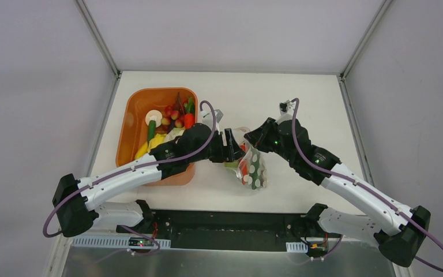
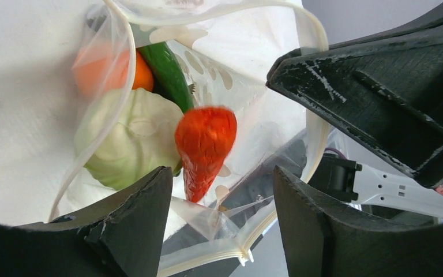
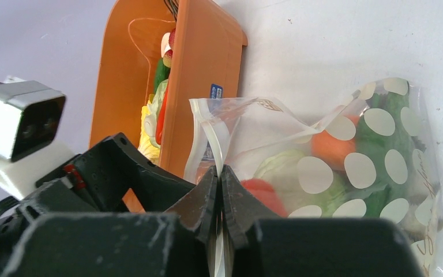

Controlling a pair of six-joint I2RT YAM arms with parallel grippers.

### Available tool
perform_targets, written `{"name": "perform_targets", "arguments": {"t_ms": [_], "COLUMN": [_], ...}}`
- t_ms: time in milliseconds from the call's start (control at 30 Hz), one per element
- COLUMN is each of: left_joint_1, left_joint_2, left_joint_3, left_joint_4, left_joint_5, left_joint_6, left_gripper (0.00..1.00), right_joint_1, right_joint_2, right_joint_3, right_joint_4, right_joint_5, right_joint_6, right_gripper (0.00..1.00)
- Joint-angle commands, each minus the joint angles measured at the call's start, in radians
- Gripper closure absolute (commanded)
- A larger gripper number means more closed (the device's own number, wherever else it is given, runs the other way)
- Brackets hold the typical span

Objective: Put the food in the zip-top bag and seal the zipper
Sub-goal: Place the fake vegetable in the zipper food storage bag, then adjust the zipper food storage bag at the center of the board.

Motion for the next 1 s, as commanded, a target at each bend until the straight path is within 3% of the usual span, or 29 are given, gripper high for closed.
{"name": "perform_targets", "arguments": {"t_ms": [0, 133, 300, 600, 767, 967], "left_joint_1": [-0.008, -0.010, -0.011, -0.010, -0.020, -0.018], "left_joint_2": [-0.035, -0.087, -0.122, -0.230, -0.275, -0.183], "left_joint_3": [0.076, 0.049, 0.093, 0.029, -0.072, -0.038], "left_joint_4": [-0.135, -0.080, -0.227, -0.359, -0.294, -0.264], "left_joint_5": [-0.061, -0.056, -0.101, -0.125, -0.175, -0.178], "left_joint_6": [0.090, 0.106, 0.171, 0.144, 0.063, 0.052], "left_gripper": [0.36, 0.34, 0.33, 0.33, 0.32, 0.32], "right_joint_1": [-0.002, -0.002, -0.001, -0.001, -0.002, -0.002], "right_joint_2": [-0.022, -0.028, -0.032, -0.043, -0.046, -0.053], "right_joint_3": [-0.001, -0.016, -0.020, -0.023, -0.029, -0.029], "right_joint_4": [0.059, 0.060, 0.065, 0.071, 0.075, 0.074], "right_joint_5": [0.023, 0.028, 0.044, 0.047, 0.040, 0.026], "right_joint_6": [0.014, 0.024, 0.023, 0.024, 0.029, 0.035], "right_gripper": [0.94, 0.94, 0.94, 0.94, 0.94, 0.94]}}
